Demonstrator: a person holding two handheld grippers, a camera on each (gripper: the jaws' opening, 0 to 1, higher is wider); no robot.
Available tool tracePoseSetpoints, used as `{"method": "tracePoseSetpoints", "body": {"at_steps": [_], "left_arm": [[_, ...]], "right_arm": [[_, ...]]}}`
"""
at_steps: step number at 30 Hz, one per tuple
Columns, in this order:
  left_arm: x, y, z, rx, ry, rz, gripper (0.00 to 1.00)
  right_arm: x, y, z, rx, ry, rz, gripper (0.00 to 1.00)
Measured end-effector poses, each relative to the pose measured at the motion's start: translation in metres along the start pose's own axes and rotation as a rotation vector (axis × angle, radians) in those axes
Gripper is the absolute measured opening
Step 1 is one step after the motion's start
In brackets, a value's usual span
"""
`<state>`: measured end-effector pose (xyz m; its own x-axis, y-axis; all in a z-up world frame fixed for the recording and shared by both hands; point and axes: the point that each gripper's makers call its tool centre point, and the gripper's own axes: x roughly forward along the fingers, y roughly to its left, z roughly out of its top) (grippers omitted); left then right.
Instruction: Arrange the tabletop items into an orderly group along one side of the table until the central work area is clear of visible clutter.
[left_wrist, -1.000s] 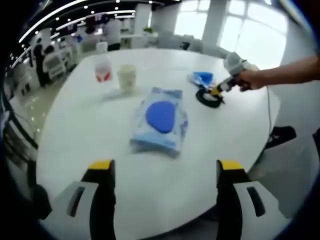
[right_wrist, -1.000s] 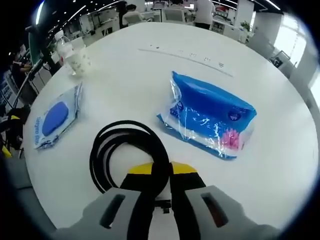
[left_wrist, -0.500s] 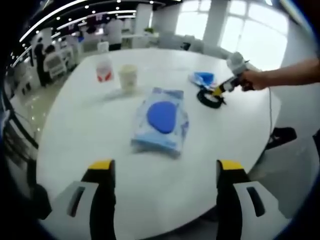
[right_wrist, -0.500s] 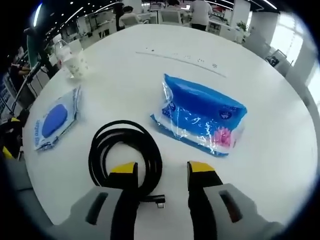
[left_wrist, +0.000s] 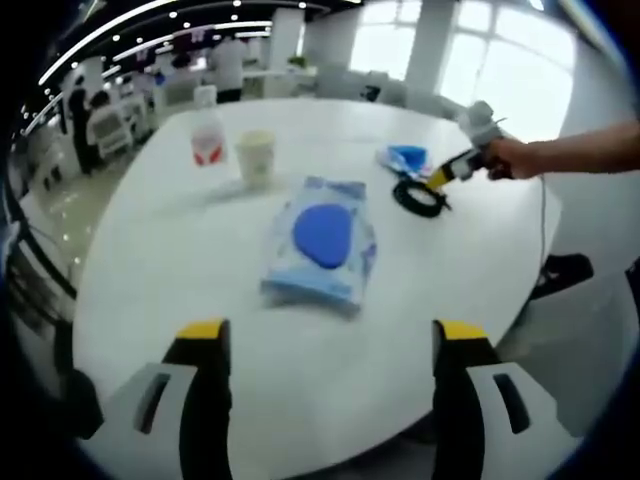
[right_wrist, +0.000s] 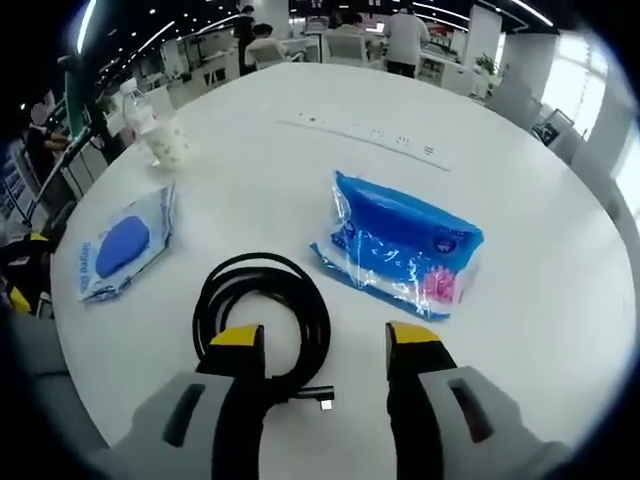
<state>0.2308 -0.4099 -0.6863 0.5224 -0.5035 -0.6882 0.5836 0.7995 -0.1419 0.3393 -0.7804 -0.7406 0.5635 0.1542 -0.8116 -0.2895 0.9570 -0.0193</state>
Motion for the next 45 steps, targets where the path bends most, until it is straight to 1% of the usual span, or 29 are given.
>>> {"method": "tracePoseSetpoints", "body": {"at_steps": [4,7,13,19,28,34,40,45], "left_arm": [[-0.001,-0.001,0.001,0.002,-0.002,-0.001,0.8],[-0.001,0.002,0.001,0.001,-0.002,0.01,0.82],[-0.002,0.004,0.003,-0.012,-0.015,0.009,0.83],[-0.001,0.0,0.003,0.001,-0.009,-0.003,0.83],[-0.001,-0.002,0.004,0.008,-0.011,-0.007,0.83],[0.0,-0.004,0.003,0.019,-0.006,-0.01,0.83],[0.0,-0.002,0.004,0.01,-0.01,-0.008,0.83],[-0.001,0.001,0.005,0.005,-0.015,0.004,0.83]], "right_arm": [[-0.002,0.002,-0.002,0.012,-0.003,0.009,0.49],[-0.006,0.006,-0.002,0.02,-0.013,0.015,0.5],[-0.017,0.012,-0.004,0.004,-0.016,0.015,0.53],[-0.036,0.027,-0.003,-0.005,-0.04,0.03,0.6],[-0.051,0.04,0.002,-0.011,-0.087,0.063,0.68],[-0.053,0.046,0.001,-0.02,-0.093,0.081,0.7],[-0.054,0.053,0.001,-0.033,-0.095,0.1,0.7],[-0.051,0.062,0.008,-0.045,-0.107,0.125,0.69]]}}
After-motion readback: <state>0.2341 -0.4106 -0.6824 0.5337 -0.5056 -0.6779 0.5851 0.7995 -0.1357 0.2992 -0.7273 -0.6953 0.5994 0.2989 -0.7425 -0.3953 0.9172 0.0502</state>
